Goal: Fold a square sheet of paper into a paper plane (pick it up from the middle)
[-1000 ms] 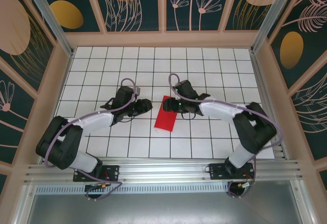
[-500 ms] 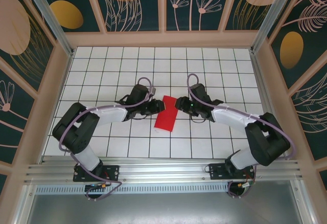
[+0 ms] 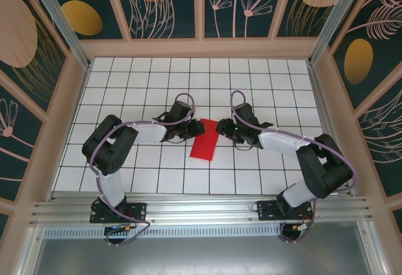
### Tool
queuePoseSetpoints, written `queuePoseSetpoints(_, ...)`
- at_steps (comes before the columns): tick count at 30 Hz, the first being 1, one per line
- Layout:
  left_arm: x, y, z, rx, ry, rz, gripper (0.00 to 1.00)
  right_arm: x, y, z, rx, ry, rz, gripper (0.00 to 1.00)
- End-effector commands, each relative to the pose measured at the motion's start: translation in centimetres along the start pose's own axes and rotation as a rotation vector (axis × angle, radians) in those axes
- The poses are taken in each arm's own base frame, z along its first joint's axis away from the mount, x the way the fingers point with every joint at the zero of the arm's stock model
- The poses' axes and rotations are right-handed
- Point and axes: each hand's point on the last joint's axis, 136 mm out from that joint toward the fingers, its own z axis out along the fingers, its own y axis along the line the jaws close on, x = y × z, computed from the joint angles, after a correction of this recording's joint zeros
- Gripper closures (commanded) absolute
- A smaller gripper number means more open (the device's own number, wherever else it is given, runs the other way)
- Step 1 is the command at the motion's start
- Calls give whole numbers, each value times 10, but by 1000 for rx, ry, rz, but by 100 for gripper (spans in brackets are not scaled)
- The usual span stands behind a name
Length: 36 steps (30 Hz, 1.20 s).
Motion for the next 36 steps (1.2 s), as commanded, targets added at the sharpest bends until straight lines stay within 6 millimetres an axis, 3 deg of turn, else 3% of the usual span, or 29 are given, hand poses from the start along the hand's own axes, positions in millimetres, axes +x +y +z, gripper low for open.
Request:
queuePoseSetpoints(1,-6,12,-3,-65,-54,-42,71,12,7,-7,-56,34,11,45)
queuePoseSetpoints(13,5,20,-1,-43,-40,-102,70,87,17,-5,-104,247,62,45)
queuePoseSetpoints(26,10,27,1,-61,-30,-109,70,106,29,2,-160,303,135,48)
queuePoseSetpoints(36,9,25,1,-56,-29,-104,70,114,14,5,-101,320,175,48)
